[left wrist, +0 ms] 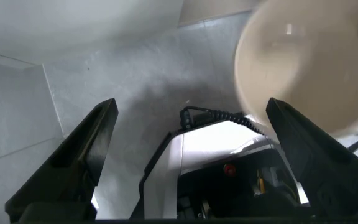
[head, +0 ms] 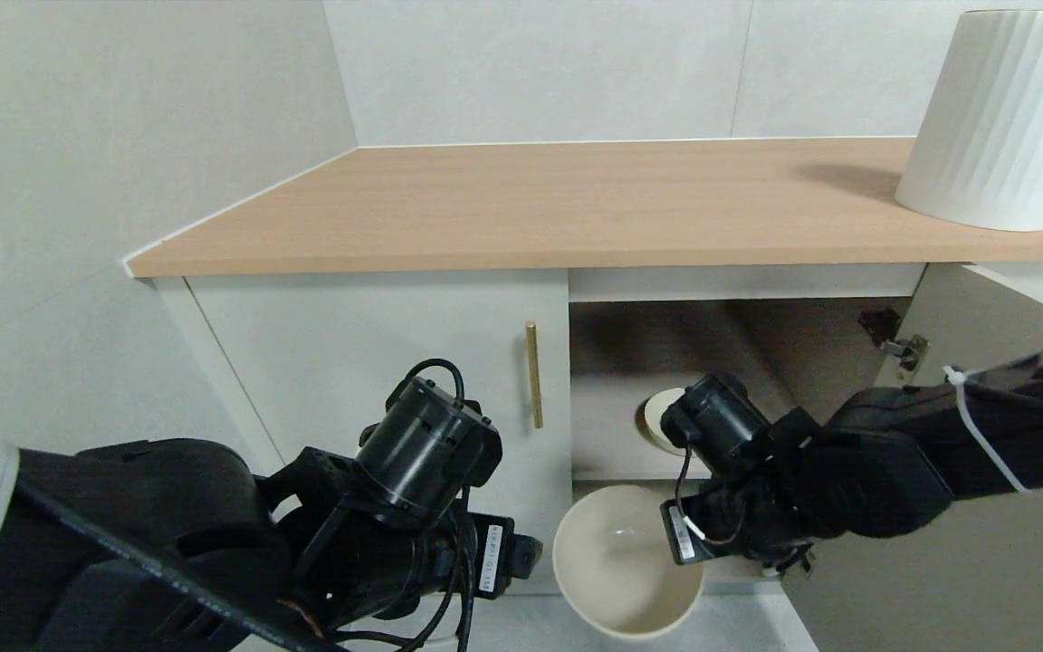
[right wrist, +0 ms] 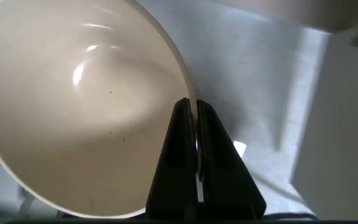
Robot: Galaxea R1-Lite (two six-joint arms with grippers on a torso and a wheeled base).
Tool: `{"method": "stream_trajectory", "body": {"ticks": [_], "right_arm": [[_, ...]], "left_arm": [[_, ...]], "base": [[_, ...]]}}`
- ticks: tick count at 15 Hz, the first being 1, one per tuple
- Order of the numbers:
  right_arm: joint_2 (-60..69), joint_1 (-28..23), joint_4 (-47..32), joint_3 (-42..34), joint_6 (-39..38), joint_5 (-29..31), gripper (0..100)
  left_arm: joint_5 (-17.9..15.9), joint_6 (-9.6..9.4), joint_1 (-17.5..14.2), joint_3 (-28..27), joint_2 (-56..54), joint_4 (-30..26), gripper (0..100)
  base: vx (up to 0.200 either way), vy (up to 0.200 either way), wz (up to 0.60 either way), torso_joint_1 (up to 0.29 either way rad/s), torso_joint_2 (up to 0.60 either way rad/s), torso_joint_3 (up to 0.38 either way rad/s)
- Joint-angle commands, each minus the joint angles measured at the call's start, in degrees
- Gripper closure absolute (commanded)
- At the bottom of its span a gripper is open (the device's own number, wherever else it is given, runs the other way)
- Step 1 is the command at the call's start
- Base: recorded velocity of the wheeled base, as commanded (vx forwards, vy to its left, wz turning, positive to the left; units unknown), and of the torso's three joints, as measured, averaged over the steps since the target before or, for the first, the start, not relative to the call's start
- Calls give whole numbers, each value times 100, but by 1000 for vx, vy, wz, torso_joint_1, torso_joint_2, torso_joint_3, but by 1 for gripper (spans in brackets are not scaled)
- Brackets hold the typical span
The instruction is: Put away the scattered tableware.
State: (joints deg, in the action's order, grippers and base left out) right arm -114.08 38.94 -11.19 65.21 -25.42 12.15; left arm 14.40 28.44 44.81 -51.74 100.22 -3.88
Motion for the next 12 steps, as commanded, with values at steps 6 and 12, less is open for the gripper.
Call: {"method": "stream_trajectory", "body": {"ticks": [6, 12], "right_arm": [[-932, -1125, 328, 985, -675, 419, 100], [-1301, -1600, 1058, 1407, -1290, 419, 100]], "left_arm": [[2, 4, 1, 6, -11, 1, 0], [2, 4, 1, 6, -29, 1, 0]], "base": [[0, 0, 0, 0, 0, 0], [0, 0, 0, 0, 0, 0]]}}
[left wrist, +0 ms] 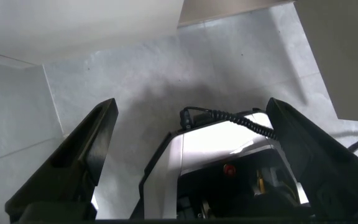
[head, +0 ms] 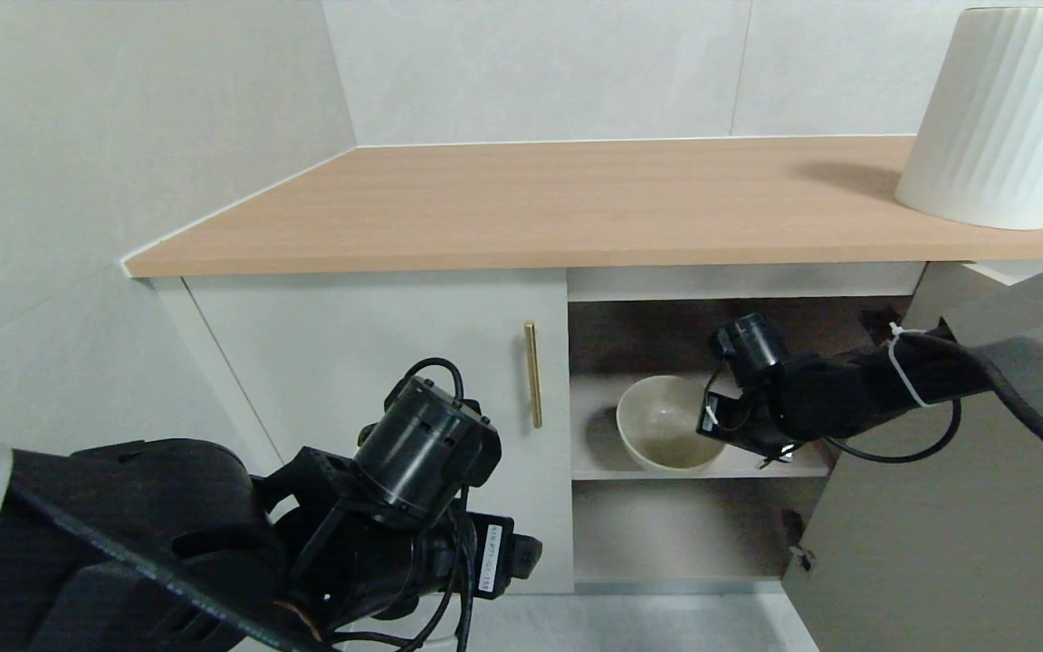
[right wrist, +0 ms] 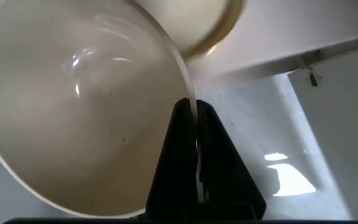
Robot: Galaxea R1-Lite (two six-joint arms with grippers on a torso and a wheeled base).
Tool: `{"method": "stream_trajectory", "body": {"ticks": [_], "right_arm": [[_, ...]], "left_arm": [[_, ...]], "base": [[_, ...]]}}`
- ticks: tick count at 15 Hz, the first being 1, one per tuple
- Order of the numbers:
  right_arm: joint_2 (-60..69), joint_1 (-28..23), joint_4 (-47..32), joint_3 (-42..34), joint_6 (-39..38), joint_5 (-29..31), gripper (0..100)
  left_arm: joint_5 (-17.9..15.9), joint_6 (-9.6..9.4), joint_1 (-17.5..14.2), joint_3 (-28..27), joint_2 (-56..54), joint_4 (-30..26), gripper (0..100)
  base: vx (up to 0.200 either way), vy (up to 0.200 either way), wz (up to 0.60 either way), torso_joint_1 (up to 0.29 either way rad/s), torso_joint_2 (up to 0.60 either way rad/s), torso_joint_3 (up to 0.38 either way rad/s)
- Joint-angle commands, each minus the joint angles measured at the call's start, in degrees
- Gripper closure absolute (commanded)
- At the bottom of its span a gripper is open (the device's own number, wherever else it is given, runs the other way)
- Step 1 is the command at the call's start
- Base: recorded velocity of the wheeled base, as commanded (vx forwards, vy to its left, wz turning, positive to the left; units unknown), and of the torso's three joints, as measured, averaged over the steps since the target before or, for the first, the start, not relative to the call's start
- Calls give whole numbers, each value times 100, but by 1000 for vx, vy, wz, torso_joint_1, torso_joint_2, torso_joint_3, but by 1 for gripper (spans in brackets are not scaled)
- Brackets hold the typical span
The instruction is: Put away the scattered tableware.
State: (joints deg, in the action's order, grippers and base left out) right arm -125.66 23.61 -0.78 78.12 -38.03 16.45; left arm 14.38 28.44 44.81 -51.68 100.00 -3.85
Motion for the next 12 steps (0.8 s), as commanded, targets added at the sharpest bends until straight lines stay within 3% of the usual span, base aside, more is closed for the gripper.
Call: {"method": "stream_trajectory", "body": {"ticks": [1, 12], "right_arm": [[-178, -111, 16, 178, -108, -10, 100], [-943, -639, 43, 1127, -714, 17, 100]], "left_arm": [[3, 4, 1, 0, -7, -1, 0], [3, 4, 1, 0, 2, -1, 0]], "base": [[0, 0, 0, 0, 0, 0], [0, 0, 0, 0, 0, 0]]}}
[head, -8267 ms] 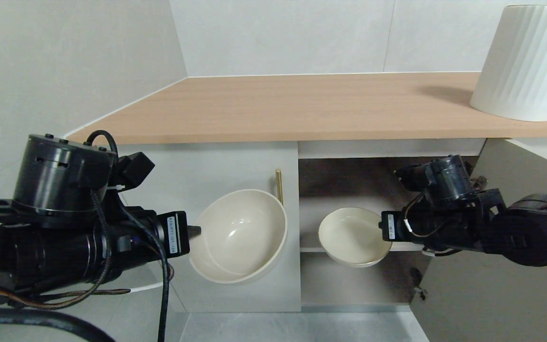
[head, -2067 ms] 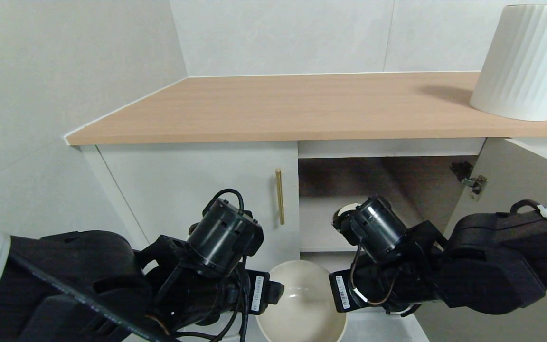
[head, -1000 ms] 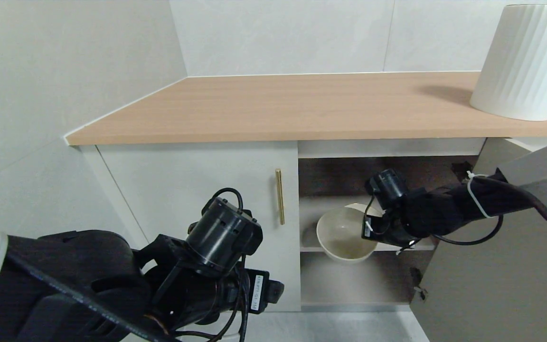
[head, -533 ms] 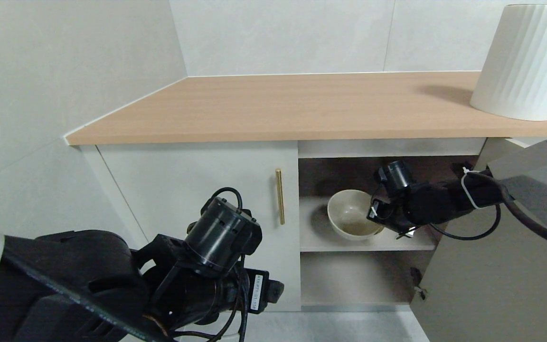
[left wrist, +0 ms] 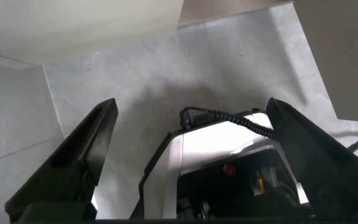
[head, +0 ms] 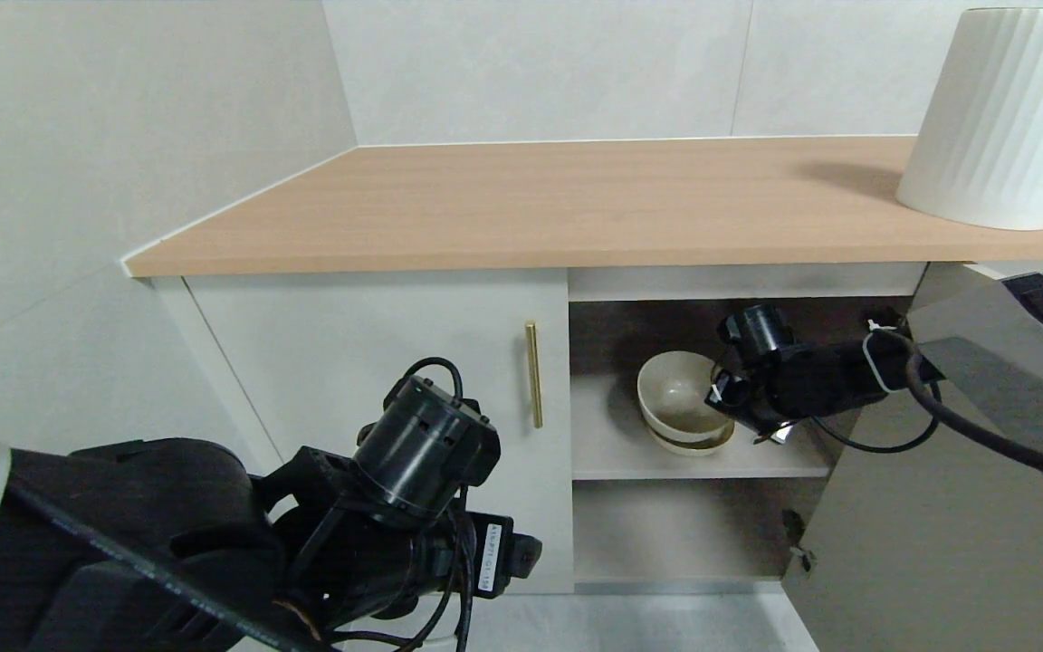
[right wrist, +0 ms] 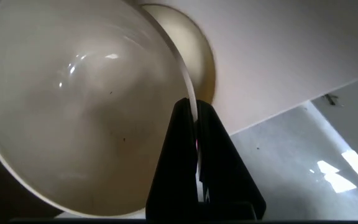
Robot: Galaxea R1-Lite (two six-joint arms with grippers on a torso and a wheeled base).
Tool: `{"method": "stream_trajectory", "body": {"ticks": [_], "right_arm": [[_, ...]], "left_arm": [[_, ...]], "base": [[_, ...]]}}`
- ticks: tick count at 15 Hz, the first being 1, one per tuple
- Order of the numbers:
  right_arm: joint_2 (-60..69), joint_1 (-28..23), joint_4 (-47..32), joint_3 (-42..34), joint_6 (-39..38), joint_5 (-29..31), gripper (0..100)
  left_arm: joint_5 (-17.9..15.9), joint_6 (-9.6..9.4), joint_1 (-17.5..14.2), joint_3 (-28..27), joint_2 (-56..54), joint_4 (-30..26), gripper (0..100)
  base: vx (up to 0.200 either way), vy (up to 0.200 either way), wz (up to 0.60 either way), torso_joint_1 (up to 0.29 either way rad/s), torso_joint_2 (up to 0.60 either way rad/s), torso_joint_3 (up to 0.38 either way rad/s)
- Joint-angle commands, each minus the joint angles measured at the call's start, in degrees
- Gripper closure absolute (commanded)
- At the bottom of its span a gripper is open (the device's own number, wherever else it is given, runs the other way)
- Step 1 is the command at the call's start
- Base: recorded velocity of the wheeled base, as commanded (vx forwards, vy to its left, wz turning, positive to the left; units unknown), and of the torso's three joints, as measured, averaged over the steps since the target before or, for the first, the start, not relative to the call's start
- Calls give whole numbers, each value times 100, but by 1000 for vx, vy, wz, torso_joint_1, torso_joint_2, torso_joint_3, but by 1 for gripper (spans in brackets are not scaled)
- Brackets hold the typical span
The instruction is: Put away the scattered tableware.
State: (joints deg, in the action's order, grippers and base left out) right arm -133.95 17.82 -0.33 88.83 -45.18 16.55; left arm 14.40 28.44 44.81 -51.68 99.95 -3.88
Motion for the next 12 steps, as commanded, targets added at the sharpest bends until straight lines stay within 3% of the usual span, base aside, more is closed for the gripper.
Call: {"method": "stream_trajectory", "body": {"ticks": [1, 12], "right_arm": [[-123, -68, -2, 64, 0, 6, 100], [-263, -95, -2, 143, 0, 94, 100]], "left_arm": [[2, 4, 1, 0, 7, 1, 0], [2, 4, 1, 0, 16, 1, 0]], "base": [[0, 0, 0, 0, 0, 0], [0, 0, 0, 0, 0, 0]]}}
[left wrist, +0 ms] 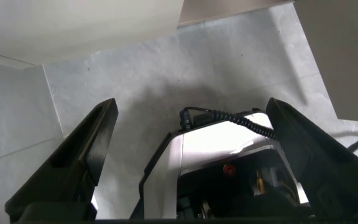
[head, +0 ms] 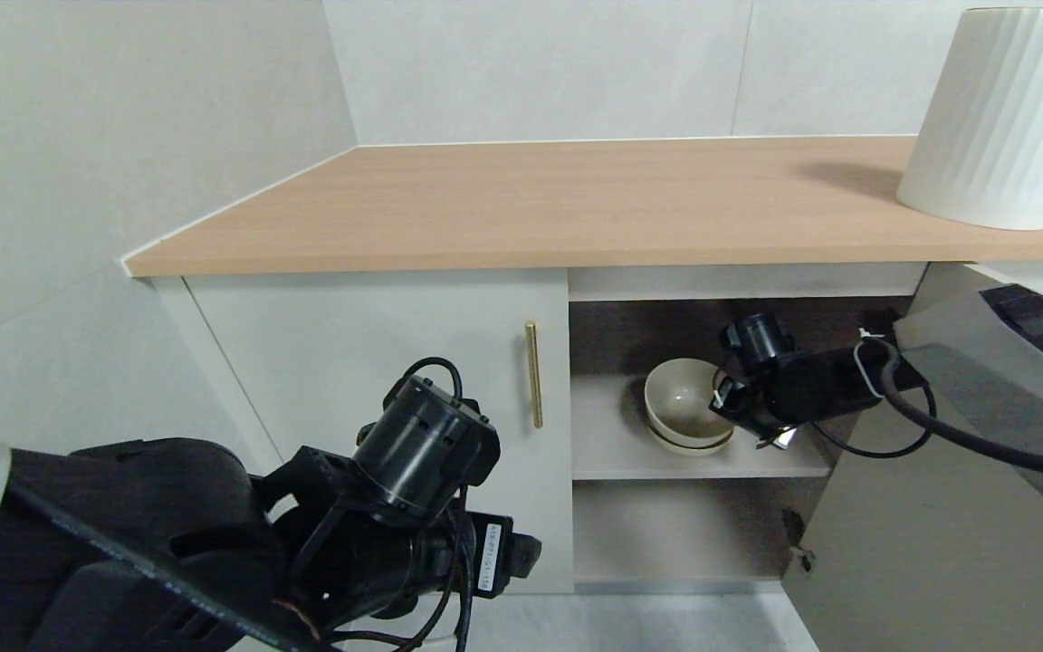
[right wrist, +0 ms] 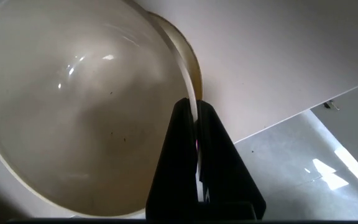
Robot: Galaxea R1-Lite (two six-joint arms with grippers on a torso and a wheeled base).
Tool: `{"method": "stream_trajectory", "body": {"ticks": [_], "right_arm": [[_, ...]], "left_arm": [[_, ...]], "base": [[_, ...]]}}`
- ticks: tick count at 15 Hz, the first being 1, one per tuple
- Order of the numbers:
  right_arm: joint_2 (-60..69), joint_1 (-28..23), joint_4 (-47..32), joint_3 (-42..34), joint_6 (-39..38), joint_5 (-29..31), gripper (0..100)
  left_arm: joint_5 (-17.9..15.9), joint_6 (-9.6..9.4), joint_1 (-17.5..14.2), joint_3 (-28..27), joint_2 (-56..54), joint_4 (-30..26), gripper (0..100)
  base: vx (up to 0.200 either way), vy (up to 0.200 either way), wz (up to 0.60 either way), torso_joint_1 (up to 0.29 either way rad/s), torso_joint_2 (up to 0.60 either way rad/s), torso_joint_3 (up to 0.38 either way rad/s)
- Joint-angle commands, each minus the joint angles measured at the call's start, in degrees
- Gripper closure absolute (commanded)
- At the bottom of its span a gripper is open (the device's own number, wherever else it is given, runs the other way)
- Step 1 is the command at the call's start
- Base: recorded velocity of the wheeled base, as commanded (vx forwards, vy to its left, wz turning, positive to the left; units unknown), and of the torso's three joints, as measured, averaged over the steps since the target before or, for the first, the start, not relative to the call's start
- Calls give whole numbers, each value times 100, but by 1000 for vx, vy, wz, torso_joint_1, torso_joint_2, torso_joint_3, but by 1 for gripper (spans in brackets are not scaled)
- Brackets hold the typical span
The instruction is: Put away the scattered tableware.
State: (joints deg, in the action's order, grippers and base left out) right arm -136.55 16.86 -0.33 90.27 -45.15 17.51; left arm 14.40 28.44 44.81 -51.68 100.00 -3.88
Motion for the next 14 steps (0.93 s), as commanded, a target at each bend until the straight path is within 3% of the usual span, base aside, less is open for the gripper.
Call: {"method": "stream_trajectory", "body": {"ticks": [1, 2, 11, 14], "right_arm": [[-4, 2, -2, -1, 7, 7, 100], [-4, 2, -2, -1, 7, 16, 0], [163, 37, -73, -106, 7, 7, 0], [726, 116, -73, -590, 147, -54, 0]], "left_arm": [[2, 4, 1, 0, 11, 1, 0], [2, 4, 1, 0, 11, 1, 0], [2, 12, -8, 0, -24, 1, 0], [169, 39, -60, -9, -112, 1, 0]], "base": [[0, 0, 0, 0, 0, 0], [0, 0, 0, 0, 0, 0], [0, 0, 0, 0, 0, 0], [0, 0, 0, 0, 0, 0]]}}
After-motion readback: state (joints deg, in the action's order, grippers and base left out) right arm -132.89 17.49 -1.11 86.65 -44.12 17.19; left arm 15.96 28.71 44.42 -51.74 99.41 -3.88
